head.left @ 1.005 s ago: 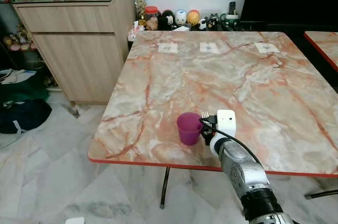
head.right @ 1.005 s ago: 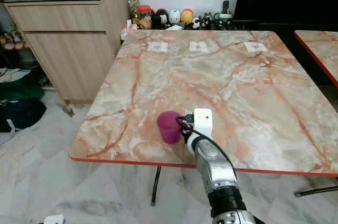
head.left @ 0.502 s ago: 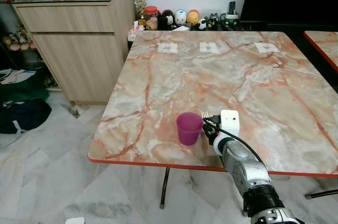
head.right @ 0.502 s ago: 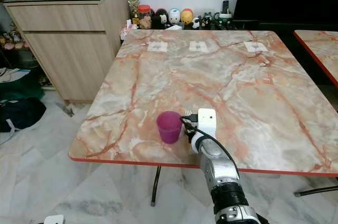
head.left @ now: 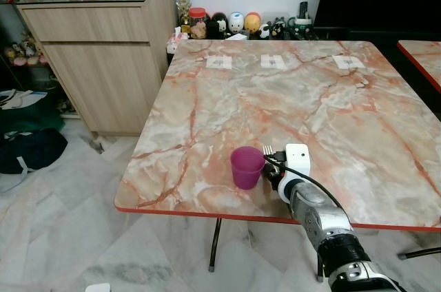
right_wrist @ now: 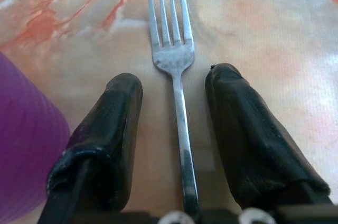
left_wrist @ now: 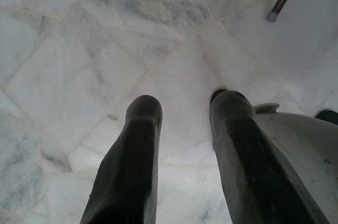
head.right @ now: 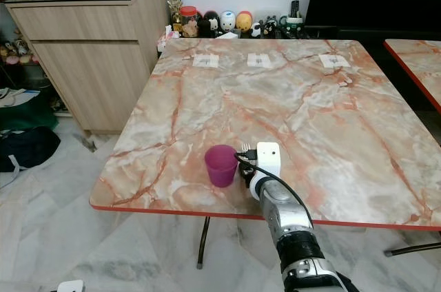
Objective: Setting the table
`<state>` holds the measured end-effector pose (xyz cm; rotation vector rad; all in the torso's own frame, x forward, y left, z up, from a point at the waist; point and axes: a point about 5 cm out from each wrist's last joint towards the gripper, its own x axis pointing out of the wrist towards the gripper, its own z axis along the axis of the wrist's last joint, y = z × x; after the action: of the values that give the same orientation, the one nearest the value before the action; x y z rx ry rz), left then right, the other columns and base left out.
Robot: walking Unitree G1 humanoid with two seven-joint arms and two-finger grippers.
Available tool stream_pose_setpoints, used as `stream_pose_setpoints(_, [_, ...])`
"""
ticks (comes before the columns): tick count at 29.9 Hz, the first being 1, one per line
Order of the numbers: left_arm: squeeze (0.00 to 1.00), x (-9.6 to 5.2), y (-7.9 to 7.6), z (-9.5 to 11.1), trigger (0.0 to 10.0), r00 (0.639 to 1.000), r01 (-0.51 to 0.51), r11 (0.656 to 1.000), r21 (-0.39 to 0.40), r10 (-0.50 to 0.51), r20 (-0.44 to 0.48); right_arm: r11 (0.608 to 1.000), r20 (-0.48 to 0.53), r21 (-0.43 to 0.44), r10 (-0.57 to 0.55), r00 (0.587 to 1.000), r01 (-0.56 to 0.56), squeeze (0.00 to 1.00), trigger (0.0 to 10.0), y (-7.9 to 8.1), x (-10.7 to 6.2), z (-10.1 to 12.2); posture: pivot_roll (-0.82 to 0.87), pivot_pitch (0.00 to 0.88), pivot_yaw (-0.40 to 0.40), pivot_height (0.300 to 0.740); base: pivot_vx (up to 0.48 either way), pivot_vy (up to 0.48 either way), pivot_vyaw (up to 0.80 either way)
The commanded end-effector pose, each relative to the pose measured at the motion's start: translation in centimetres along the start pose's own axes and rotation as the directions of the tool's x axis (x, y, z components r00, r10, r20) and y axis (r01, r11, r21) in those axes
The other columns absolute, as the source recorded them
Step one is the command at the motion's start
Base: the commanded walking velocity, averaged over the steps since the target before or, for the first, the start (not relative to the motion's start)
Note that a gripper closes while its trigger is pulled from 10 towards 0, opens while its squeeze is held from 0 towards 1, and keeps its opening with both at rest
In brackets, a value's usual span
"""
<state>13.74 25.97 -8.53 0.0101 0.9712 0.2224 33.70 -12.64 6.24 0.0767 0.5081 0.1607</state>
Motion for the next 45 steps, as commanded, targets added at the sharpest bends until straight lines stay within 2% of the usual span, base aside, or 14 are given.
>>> stream_pose_setpoints(1, [0.00,0.0,0.0,-0.3,10.0,1.000,0.003,1.000,-0.003,-0.003,-0.012,0.999,-0.006,-0.022,0.029,1.000,-0.029,0.00,10.0,0.6,0.2,0.2,-0.01,0.000,0.011,0.740,0.000,0.000,0.00])
stream_pose_setpoints(9, [0.00,-0.1,-0.1,-0.4,10.0,1.000,0.004,1.000,-0.006,-0.004,-0.015,0.998,-0.039,-0.040,0.044,0.998,-0.046,0.00,10.0,0.9,0.3,-0.7,-0.01,0.000,0.010,0.740,0.000,0.000,0.00])
stream_pose_setpoints(10, [0.00,-0.1,-0.1,-0.4,10.0,1.000,0.004,1.000,-0.006,-0.004,-0.015,0.998,-0.041,-0.039,0.042,0.998,-0.043,0.00,4.4,0.9,0.3,-0.7,-0.01,0.000,0.010,0.740,0.000,0.000,0.00])
stream_pose_setpoints(11, [0.00,-0.1,-0.1,-0.4,10.0,1.000,0.006,1.000,-0.007,-0.006,-0.016,0.998,-0.040,-0.039,0.037,0.998,-0.039,0.00,0.0,0.8,0.3,-0.8,-0.01,0.000,0.010,0.740,0.000,0.000,0.00])
stream_pose_setpoints(36, [0.00,-0.1,-0.2,-0.4,10.0,0.999,0.031,0.999,-0.019,-0.032,-0.017,0.999,-0.037,-0.043,0.004,0.999,-0.006,0.00,0.0,0.3,0.2,-1.1,-0.01,0.000,0.012,0.740,0.000,0.000,0.00])
stream_pose_setpoints(44, [0.00,-0.1,-0.3,-0.4,10.0,0.999,0.030,0.999,-0.018,-0.031,-0.019,1.000,0.034,-0.013,-0.025,0.999,0.025,0.00,0.0,-0.1,0.0,-0.4,-0.01,0.000,0.009,0.740,0.000,0.000,0.00])
stream_pose_setpoints(45, [0.00,-0.1,-0.3,-0.4,10.0,0.999,0.030,0.999,-0.016,-0.031,-0.020,0.999,0.043,-0.019,-0.028,0.999,0.029,0.00,3.1,-0.1,-0.1,-0.4,-0.01,0.000,0.008,0.740,0.000,0.000,0.00])
